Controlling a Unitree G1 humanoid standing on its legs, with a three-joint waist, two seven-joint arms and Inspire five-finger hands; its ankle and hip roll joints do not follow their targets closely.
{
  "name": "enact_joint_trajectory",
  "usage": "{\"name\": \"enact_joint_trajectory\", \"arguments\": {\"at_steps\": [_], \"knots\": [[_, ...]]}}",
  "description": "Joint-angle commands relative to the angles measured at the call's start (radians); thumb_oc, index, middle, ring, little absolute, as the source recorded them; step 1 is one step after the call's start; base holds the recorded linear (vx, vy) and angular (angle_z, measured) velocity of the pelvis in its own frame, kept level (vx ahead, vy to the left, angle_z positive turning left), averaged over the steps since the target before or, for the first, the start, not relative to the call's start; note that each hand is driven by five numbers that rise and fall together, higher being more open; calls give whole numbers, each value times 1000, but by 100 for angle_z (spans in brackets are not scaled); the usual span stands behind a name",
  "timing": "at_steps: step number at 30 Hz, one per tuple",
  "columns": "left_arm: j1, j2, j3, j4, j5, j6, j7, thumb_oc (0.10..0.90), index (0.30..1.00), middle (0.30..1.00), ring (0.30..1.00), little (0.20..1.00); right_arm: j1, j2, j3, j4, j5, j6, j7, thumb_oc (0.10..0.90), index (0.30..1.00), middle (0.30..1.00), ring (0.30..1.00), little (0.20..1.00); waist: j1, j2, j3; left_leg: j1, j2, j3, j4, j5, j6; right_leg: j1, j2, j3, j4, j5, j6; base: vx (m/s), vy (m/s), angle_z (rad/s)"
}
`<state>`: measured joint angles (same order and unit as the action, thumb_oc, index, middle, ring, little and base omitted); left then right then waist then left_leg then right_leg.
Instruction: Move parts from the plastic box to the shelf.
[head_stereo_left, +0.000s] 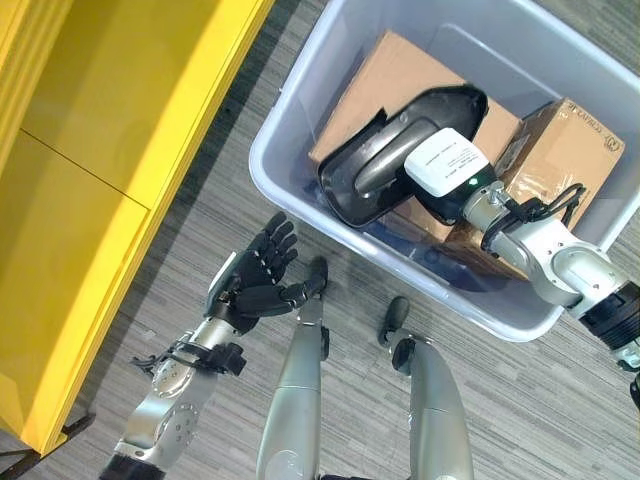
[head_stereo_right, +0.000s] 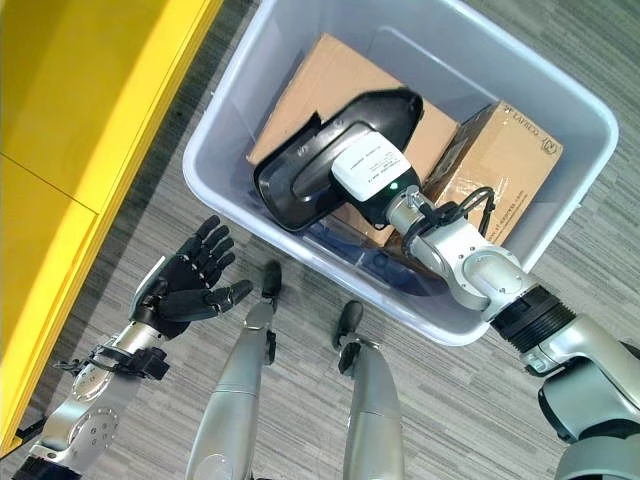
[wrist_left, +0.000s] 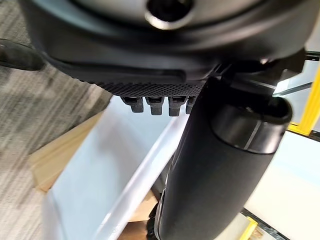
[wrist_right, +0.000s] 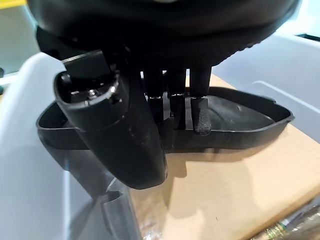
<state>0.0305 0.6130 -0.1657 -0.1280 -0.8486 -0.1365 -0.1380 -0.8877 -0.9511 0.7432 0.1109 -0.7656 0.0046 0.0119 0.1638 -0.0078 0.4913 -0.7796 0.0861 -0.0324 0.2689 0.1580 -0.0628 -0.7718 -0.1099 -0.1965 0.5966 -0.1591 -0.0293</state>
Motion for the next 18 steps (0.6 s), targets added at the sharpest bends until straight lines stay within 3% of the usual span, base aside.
{"name": "enact_joint_trajectory", "arguments": {"at_steps": [1,8,18], "knots": [[8,-15,40,-136,32,-72,-30,900,1000,1000,1000,1000,13,-51,3,-189,83,-112,43,400,300,300,300,300,-12,28,29,120,-5,6,-79,-41,18,125,36,-18,-45,-26,37,-31,40,-5],[10,-12,83,-135,32,-78,-54,900,1000,1000,1000,1000,18,-88,-29,-252,135,-153,82,400,300,300,300,300,-10,21,29,266,6,27,-133,-31,26,273,21,-26,-164,33,48,-43,26,-10],[16,-15,123,-146,66,-54,-92,900,1000,1000,1000,1000,88,-96,-106,-292,265,-165,128,400,300,300,300,300,-2,2,29,448,4,31,-186,-48,22,477,14,-25,-266,53,64,30,-23,-3]]}}
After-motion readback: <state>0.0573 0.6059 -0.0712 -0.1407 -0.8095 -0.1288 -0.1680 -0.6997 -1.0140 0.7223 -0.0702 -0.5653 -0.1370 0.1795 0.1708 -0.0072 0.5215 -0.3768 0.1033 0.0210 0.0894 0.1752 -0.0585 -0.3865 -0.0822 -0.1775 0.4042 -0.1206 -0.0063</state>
